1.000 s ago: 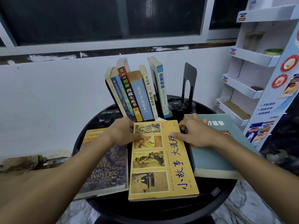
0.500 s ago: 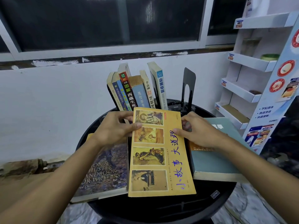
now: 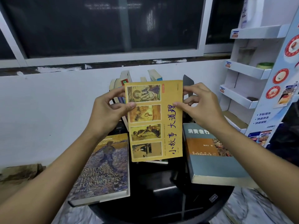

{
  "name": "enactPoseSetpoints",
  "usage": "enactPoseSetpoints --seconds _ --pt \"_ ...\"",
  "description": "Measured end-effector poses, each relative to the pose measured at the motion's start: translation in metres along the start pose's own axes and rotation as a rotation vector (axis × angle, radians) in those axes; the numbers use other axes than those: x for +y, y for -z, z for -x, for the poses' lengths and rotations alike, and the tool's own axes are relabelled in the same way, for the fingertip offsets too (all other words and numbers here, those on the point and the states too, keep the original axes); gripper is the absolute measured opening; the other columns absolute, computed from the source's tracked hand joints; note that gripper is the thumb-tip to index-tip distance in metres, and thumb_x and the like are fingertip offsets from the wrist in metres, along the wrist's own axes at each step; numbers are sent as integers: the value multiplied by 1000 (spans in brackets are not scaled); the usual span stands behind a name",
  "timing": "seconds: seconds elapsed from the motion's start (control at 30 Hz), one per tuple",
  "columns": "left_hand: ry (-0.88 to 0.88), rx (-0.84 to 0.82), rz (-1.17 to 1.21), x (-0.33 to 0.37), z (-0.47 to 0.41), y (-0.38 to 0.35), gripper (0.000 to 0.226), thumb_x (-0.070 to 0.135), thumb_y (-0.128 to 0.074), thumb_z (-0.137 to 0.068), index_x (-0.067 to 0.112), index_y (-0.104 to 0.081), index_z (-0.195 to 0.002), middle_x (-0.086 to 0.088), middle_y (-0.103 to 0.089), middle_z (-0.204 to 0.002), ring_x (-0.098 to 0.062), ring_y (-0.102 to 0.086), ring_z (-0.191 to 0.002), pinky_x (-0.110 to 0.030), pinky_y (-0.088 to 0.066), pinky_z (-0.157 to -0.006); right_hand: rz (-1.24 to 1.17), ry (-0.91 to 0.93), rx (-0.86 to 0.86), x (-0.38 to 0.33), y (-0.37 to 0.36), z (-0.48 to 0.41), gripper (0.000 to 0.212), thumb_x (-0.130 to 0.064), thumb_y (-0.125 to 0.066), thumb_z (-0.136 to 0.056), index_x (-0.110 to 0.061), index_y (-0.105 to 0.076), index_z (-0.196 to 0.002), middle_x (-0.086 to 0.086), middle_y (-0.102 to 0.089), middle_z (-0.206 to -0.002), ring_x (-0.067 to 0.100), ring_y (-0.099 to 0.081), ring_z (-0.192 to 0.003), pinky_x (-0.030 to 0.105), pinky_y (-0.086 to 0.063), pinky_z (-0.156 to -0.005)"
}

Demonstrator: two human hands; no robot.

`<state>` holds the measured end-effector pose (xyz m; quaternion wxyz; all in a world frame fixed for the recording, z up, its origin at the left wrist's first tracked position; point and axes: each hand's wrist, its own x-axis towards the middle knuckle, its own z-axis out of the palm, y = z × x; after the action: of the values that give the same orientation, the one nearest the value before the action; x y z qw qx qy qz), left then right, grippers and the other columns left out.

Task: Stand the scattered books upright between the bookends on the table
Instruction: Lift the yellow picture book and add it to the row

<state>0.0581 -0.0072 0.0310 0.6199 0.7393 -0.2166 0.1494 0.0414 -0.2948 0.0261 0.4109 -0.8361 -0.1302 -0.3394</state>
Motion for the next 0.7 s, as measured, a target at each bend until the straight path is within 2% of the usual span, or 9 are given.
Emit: enactPoseSetpoints --seconds 0.1,0.27,0.4,0.53,0.6,0.7 --pt "-39 31 3 1 2 -1 58 10 -76 -86 21 -59 -140 6 -68 -110 -25 -78 -91 -51 -60 -90 -14 79 61 -5 1 0 49 -26 -88 -77 -18 -70 -122 3 -60 -110 5 -70 -76 35 -56 -75" --pt "-51 53 26 -6 5 -2 57 11 -78 -84 21 -61 -137 6 -66 -110 -29 -77 -93 -51 -60 -90 29 166 96 -3 -2 4 53 -25 -88 -78 -16 -66 -126 4 -59 -112 8 -69 -80 35 -58 -78" --pt "-71 46 10 -7 8 -4 53 11 -79 -83 21 -62 -132 16 -65 -102 -26 -77 -90 -48 -61 -87 35 166 124 3 -8 8 65 -24 -87 -78 -14 -56 -134 3 -56 -113 6 -68 -83 24 -55 -79" --pt "-83 -3 -18 -6 8 -4 53 20 -81 -81 18 -62 -131 -1 -71 -113 -25 -74 -90 -47 -60 -91 86 137 115 3 -11 0 85 -28 -88 -77 -22 -40 -146 0 -46 -120 4 -59 -90 10 -48 -80" --pt "-103 -51 -49 -5 12 -6 47 19 -79 -85 17 -65 -130 -1 -74 -115 -20 -72 -93 -46 -58 -95 137 126 112 -1 -13 -1 87 -30 -87 -78 -25 -37 -150 1 -41 -120 3 -51 -89 4 -44 -79" --pt "-93 -124 -56 -10 18 -9 36 24 -75 -91 19 -69 -126 -2 -75 -117 -25 -70 -108 -52 -55 -99 93 162 93 -14 -19 5 78 -26 -82 -84 -25 -40 -150 2 -40 -117 7 -53 -83 8 -49 -79"
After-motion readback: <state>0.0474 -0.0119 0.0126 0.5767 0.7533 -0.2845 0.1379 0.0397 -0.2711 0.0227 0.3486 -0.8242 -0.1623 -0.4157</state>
